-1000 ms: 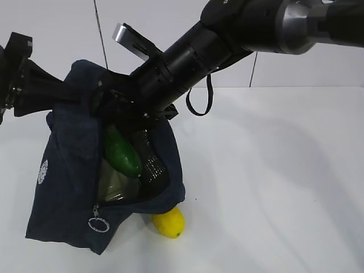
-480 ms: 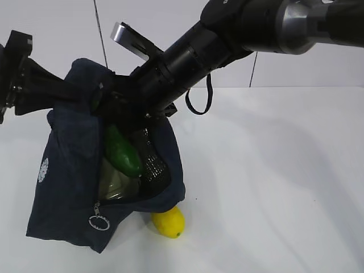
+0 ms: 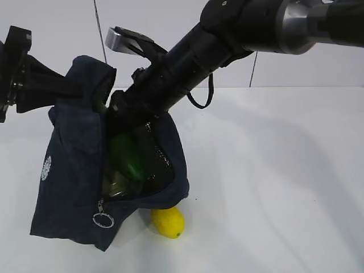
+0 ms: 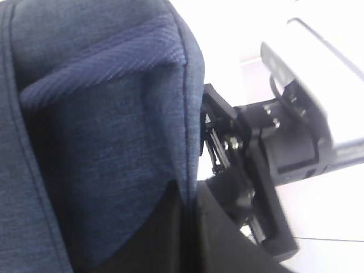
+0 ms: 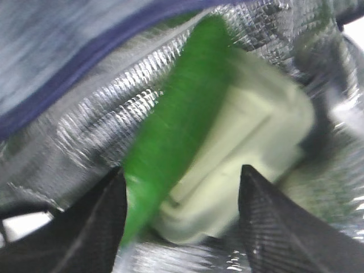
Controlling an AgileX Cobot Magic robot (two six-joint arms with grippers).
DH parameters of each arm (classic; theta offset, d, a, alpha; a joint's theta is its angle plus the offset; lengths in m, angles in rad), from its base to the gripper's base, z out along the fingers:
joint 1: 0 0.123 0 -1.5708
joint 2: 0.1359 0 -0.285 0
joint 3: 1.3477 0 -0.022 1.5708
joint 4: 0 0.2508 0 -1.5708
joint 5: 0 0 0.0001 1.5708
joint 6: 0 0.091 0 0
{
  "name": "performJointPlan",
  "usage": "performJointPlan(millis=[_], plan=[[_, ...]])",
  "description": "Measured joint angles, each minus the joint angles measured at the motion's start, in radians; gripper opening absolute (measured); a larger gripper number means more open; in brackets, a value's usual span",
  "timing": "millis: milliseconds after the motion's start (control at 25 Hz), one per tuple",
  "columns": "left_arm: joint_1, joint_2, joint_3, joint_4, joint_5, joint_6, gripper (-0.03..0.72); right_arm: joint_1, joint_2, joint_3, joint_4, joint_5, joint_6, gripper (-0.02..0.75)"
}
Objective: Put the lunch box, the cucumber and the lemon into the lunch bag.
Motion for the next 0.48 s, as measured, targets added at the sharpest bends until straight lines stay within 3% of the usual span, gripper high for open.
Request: performJointPlan(millis=[240,480], plan=[[0.000,0.000,0.000,0.000,0.002,0.002,-0.007,0.000,0.000,-0.028,-0.120,0.052,-0.165,0.474],[0.000,0.000,0.000,0.000,0.002,0.002,-0.007,0.000,0.000,-0.137,-0.171,0.099,-0.195,0.475]])
